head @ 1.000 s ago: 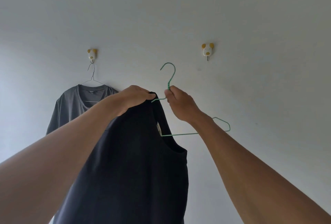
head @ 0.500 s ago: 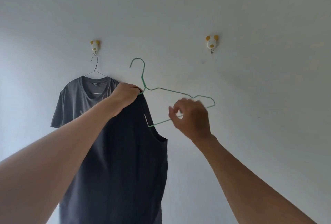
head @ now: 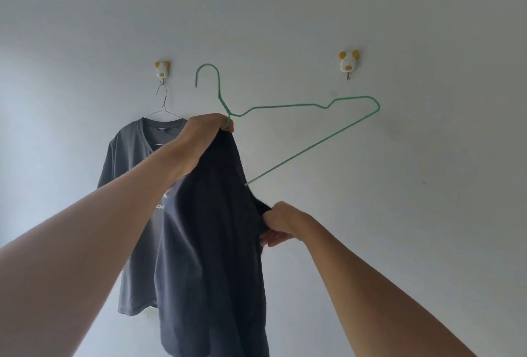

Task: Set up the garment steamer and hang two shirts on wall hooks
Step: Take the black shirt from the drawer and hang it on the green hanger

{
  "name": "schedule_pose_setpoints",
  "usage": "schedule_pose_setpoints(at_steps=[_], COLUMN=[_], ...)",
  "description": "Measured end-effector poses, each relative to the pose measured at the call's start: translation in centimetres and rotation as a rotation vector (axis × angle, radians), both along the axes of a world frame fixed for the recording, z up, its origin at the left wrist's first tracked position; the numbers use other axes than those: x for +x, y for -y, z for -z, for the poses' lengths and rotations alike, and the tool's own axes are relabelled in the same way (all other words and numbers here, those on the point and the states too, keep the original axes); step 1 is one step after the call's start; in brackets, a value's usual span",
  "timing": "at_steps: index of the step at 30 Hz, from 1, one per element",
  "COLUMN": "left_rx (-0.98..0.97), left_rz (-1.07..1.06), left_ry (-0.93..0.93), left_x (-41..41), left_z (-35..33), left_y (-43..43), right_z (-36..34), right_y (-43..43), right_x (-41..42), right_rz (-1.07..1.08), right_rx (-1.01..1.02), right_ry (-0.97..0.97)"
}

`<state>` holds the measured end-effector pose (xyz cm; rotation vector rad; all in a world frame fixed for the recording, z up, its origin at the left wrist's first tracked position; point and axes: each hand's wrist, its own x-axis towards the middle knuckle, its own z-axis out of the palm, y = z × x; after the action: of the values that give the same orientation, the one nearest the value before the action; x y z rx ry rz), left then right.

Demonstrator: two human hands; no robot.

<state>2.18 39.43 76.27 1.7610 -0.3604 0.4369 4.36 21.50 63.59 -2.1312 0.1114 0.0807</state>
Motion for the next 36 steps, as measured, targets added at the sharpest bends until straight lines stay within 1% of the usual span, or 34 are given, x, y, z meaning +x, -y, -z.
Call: schedule_pose_setpoints(at_steps=[1, 3, 4, 6, 8, 10, 12, 15, 18, 20, 25, 28, 30, 32, 36], left_rx=[-0.001, 0.082, 0.16, 0.296, 0.334, 0.336, 0.382, 0.478, 0.594, 0.627, 0.63, 0.581, 0.534, 0.474, 0.361], left_rz=[0.016, 0.006, -0.034, -0.123, -0.176, -0.211, -0.225, -0.217, -0.214, -0.208, -0.196, -0.187, -0.204, -0.202, -0.148], left_ry=[-0.018, 0.008, 0.043, 0.086, 0.113, 0.128, 0.129, 0.157, 0.141, 0.125, 0.098, 0.071, 0.036, -0.022, -0.229], left_x=[-0.3, -0.4, -0.1, 0.6, 1.4, 2.0, 2.1, 2.2, 2.4, 2.7, 3.3, 3.5, 3.5, 3.5, 3.6], left_z=[-0.1, -0.1, 0.1, 0.8, 1.5, 1.7, 1.6, 1.4, 1.4, 1.8, 3.0, 3.4, 4.0, 4.8, 5.7], left_y=[-0.7, -1.8, -2.2, -2.4, -2.3, -2.3, -2.0, -1.4, -1.3, -1.3, -0.1, 0.2, 0.4, 0.9, 1.2], right_z=[-0.2, -0.9, -1.5, -2.7, -3.9, -4.8, -5.5, -6.0, -6.1, -6.1, -6.1, -6.5, -6.8, -6.8, -6.4], right_y=[0.4, 2.0, 2.8, 4.2, 5.4, 6.2, 7.2, 8.7, 10.5, 11.7, 13.0, 13.2, 12.6, 11.6, 10.7], right_x=[0.1, 0.2, 0.3, 0.0, -0.7, -1.5, -2.0, -2.7, -3.5, -4.0, -4.1, -4.2, -4.0, -3.7, -3.5], right_rz=[0.092, 0.223, 0.245, 0.239, 0.221, 0.173, 0.161, 0.175, 0.166, 0.159, 0.164, 0.178, 0.209, 0.235, 0.232], right_rx=[0.112, 0.405, 0.554, 0.786, 0.941, 1.016, 1.015, 0.957, 0.92, 0.909, 0.936, 0.853, 0.753, 0.66, 0.691], right_ry=[0.028, 0.099, 0.152, 0.24, 0.27, 0.272, 0.271, 0.26, 0.247, 0.239, 0.201, 0.178, 0.177, 0.195, 0.173])
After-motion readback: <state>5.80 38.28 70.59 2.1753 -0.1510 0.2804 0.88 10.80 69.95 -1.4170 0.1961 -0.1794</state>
